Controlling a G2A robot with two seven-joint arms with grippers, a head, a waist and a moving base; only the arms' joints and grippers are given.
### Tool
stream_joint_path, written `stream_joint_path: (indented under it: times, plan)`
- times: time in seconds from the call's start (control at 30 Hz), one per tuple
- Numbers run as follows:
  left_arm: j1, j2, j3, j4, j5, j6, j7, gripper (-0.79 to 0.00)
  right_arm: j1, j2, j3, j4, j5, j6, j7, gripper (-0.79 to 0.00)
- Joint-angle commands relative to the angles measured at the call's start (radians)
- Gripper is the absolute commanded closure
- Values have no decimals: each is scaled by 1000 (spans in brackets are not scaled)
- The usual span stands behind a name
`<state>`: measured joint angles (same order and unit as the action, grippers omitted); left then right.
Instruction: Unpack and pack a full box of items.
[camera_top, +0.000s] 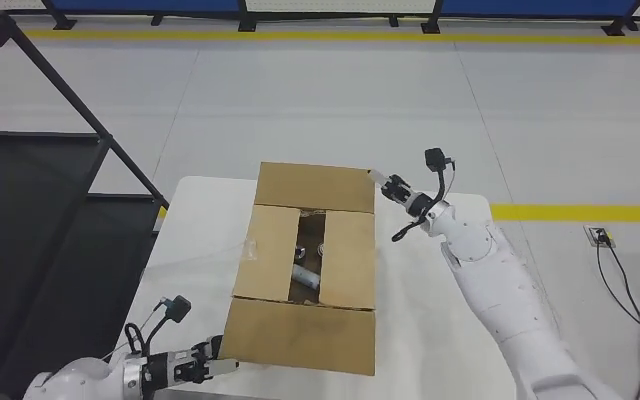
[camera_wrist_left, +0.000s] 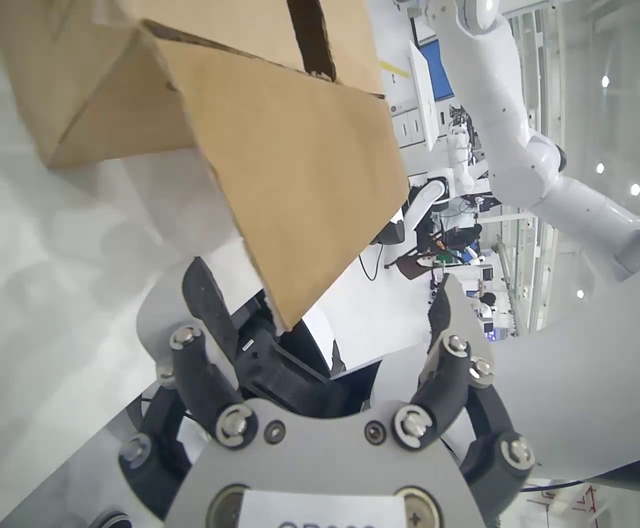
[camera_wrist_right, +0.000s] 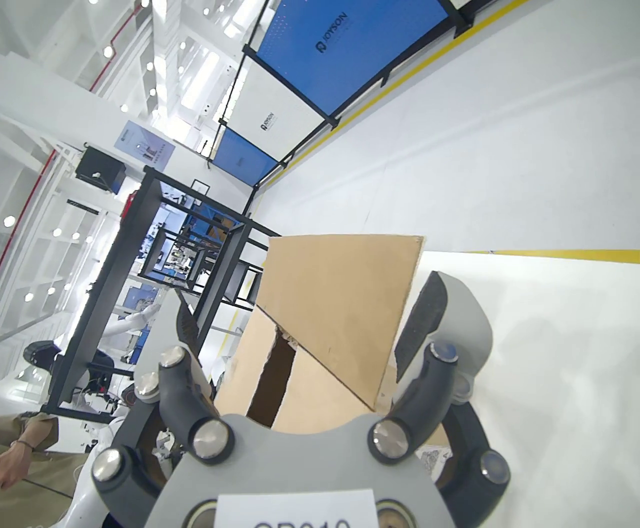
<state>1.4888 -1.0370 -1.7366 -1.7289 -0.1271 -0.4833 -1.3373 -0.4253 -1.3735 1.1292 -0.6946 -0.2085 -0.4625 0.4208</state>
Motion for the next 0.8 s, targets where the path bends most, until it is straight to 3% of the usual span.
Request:
stream_joint_path:
  times: [0.0,0.37,0.77]
  plan:
    - [-6,10,11,-3,-19,-1,2,-785,37,-18,-28,75,14,0,2,-785]
    - [-34,23,7,24,-212,36,88,-785,151,-70,-50,323,188,-163,189,-785]
    - [-45,14,51,-70,-170,105,383,-785,191,-62,5,357,360,-314,420,-785]
